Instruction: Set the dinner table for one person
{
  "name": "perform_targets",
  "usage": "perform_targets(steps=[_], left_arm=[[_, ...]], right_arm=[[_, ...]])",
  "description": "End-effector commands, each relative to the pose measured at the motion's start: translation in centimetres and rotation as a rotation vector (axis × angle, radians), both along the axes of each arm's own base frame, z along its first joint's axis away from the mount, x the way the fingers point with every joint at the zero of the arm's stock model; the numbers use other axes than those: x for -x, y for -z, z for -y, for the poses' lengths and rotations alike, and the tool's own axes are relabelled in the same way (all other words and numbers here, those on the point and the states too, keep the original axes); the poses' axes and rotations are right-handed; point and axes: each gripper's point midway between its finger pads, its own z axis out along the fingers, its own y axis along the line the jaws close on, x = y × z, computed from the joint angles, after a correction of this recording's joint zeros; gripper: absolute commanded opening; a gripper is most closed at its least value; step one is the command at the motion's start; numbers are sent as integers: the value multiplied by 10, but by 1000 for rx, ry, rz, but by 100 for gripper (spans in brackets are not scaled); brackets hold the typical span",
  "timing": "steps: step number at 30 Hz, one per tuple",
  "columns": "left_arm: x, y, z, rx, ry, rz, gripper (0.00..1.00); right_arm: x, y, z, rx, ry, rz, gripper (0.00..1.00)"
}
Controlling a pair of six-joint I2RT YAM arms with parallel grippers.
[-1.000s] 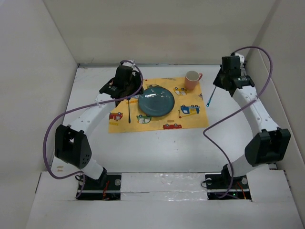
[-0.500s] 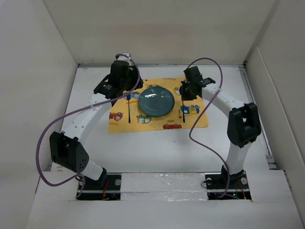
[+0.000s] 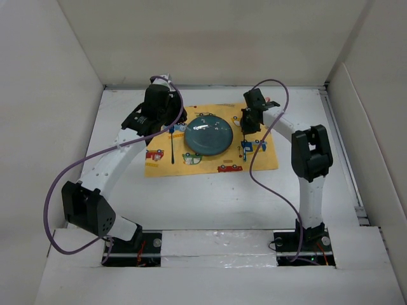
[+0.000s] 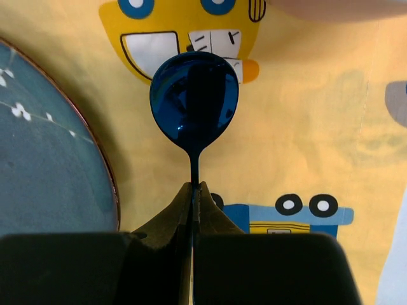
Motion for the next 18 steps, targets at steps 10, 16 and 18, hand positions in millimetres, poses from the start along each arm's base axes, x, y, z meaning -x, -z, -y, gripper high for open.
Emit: perform_targets(steps=[10,16,18], left_arm=[[-5,-2,-3,-24,0,13,45],[-9,9,-2,-42,6,-7,45],[-10,9,-1,-44,6,-3,45]], right_arm=[[-38,-9,-8,4,2,74,0],[-40,1,-15,32,-1,66,0],[-42,2,-15,33,1,70,0]])
